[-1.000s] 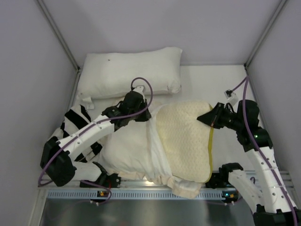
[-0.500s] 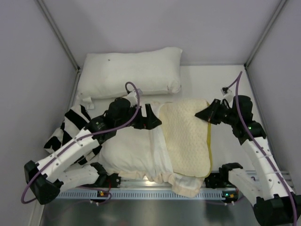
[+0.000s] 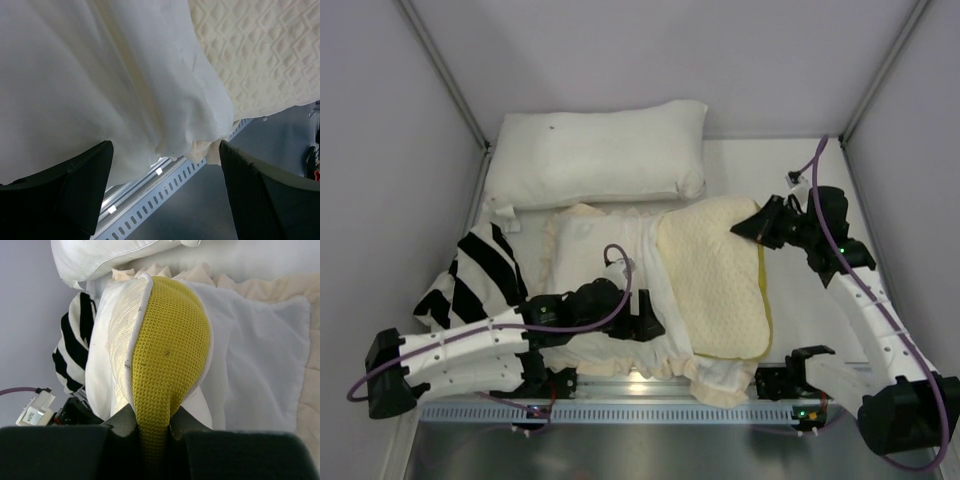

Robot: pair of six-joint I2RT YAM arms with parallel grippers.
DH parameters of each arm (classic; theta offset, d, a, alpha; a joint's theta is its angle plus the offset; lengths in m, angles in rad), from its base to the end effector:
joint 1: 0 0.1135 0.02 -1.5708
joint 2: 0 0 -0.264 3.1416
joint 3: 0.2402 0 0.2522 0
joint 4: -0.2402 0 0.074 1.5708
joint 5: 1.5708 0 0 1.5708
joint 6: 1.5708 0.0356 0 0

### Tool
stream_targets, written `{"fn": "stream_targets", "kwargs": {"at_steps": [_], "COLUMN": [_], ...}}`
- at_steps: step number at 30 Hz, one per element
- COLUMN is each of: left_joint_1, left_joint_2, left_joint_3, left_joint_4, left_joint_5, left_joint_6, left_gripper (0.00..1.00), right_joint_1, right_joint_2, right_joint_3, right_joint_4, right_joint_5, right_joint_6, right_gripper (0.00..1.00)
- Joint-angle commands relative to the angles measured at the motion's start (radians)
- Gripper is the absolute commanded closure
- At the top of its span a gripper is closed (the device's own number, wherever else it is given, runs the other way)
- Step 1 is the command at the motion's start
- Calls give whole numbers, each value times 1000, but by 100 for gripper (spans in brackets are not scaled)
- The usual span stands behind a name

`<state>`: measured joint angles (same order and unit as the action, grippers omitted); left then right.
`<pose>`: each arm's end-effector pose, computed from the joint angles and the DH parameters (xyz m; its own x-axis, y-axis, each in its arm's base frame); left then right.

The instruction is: Remove the pillowcase from the pillow

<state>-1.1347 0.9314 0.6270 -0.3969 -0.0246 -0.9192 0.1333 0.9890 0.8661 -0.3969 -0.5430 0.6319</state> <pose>0.0844 -0.1790 0.2385 -0.8795 0.0054 -0.4760 0.3280 0.7314 -0.5978 0.2117 0.0469 0.3117 -0.7270 0.4128 -0.5487 -0.1597 0.6756 0.7198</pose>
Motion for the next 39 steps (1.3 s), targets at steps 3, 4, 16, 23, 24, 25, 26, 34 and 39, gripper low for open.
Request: {"fn": "stream_targets", "kwargs": {"at_steps": [3, 4, 16, 23, 24, 25, 26, 34, 39], "left_joint_1": [-49, -53, -56, -109, -112, -112, -111, -112, -111], "left_joint_2": [-101, -98, 285, 235, 183, 153, 124, -112, -157], "left_joint_3": [-23, -23, 134, 87, 44, 21, -2, -206, -210], "left_joint_4": [55, 55, 56, 58, 55, 49, 37, -83, -83], "left_joint_5": [-93, -95, -100, -126, -135, -144, -173, -227, -233], "left_joint_6": [-104, -109, -27, -55, -81, -98, -115, -265, -259], "left_gripper": [12, 12, 28, 100, 100, 100, 100, 100, 100], "right_joint_1": [-8, -6, -6, -9, -11, -23, -32, -199, -241], "right_joint_2": [-7, -13, -29, 5, 20, 28, 34, 128, 177], "right_joint_3": [36, 21, 8, 65, 76, 89, 121, 316, 314], "right_joint_4": [124, 133, 188, 197, 196, 197, 196, 196, 227], "right_joint_5": [-12, -23, -91, -17, 4, 9, 11, -17, -78], "right_joint_6": [2, 9, 75, 87, 88, 91, 104, 173, 206], "right_gripper": [100, 100, 100, 100, 100, 100, 100, 100, 100]}}
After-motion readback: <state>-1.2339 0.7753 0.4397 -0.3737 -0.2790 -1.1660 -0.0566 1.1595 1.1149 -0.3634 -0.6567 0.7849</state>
